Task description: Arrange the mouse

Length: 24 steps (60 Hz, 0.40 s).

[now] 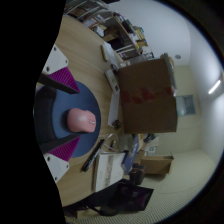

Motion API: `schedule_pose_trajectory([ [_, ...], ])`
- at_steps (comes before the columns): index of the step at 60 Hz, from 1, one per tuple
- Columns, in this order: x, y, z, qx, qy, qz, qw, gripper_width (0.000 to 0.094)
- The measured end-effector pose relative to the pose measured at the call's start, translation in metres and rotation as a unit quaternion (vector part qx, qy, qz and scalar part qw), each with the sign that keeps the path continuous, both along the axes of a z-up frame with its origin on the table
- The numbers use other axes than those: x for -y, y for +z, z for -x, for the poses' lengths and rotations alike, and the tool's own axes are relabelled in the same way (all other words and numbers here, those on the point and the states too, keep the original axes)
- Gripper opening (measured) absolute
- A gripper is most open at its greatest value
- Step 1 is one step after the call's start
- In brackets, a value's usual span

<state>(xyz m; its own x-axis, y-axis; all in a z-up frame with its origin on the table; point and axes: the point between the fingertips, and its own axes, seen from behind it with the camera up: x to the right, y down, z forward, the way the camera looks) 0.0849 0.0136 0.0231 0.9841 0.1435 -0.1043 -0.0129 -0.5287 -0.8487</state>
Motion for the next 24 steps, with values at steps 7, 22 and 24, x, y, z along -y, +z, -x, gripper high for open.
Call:
schedule_pose_trajectory([
  [7,0.066,0.028,-0.011,-0.006,0.020,-0.035,0.999,0.0834],
  [22,0.172,0.040,-0.075,-0.061,0.002,-0.077,0.995,0.0835],
  [24,0.178,0.037,-0.084,-0.065,-0.001,-0.078,0.995,0.0834],
])
